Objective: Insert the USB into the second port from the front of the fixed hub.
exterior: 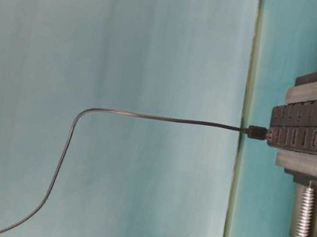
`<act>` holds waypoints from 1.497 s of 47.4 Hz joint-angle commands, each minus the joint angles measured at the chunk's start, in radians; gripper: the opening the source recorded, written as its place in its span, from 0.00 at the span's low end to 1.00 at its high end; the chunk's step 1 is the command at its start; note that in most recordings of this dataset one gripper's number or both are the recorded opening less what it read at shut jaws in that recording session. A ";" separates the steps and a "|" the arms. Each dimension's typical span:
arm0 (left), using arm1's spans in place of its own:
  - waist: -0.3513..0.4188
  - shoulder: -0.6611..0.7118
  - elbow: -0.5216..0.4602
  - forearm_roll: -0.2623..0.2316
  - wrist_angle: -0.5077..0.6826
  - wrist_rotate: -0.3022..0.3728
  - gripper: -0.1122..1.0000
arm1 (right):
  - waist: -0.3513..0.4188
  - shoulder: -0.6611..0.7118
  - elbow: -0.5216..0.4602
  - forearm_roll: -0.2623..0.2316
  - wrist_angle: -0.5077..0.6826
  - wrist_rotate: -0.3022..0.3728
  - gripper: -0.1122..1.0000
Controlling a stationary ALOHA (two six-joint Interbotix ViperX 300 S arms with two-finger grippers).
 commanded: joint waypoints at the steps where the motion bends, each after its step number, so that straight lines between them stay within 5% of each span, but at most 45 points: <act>1: 0.003 0.009 0.017 0.008 -0.015 -0.006 0.22 | -0.006 0.009 0.000 0.006 -0.009 0.005 0.25; 8: 0.003 0.009 0.005 0.008 -0.008 -0.003 0.11 | -0.006 -0.005 0.009 0.025 -0.005 0.052 0.16; 19: 0.003 0.021 0.000 0.009 0.015 -0.006 0.10 | -0.009 -0.008 0.017 0.025 0.031 0.158 0.13; 71: 0.003 0.133 -0.110 0.009 0.330 -0.023 0.10 | -0.117 0.098 -0.121 0.006 0.454 0.158 0.13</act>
